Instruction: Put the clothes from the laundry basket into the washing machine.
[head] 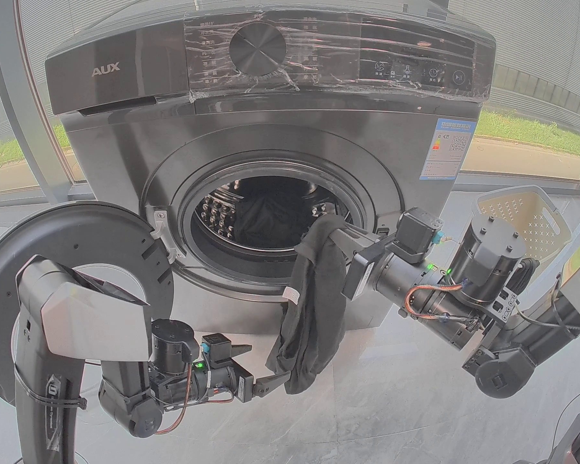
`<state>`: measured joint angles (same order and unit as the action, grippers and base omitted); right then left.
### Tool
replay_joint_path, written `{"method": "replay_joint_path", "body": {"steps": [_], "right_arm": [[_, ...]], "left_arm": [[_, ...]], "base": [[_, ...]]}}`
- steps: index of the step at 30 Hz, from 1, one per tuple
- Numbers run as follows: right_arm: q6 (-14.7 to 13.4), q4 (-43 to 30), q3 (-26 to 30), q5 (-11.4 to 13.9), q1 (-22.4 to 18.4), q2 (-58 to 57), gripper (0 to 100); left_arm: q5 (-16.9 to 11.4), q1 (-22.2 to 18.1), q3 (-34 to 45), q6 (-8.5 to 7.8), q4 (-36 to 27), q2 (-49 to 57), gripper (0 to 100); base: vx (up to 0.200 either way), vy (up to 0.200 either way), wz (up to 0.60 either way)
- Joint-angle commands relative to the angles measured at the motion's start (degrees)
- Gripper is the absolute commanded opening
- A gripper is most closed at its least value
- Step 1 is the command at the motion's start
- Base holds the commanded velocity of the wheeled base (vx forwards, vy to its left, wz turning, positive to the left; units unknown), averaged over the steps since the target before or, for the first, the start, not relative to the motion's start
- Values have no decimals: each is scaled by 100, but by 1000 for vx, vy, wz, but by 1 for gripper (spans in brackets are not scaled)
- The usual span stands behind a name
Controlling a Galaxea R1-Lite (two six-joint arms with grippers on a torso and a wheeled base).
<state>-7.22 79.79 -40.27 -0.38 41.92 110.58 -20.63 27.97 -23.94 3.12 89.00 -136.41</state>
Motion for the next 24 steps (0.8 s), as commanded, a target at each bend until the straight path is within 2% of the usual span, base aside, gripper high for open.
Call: {"method": "replay_joint_path", "body": {"steps": [1, 11, 24], "right_arm": [[1, 2, -8, -6, 9, 43, 0], [1, -16, 36, -15, 26, 25, 0], [1, 2, 28, -24, 123, 34, 0]], "left_arm": [[-3, 16, -111, -4, 12, -245, 100], [-3, -10, -770, -13, 12, -579, 100], [-99, 34, -1042, -13, 12, -861, 100]], "base": [[0, 0, 0], [0, 0, 0], [0, 0, 0]]}}
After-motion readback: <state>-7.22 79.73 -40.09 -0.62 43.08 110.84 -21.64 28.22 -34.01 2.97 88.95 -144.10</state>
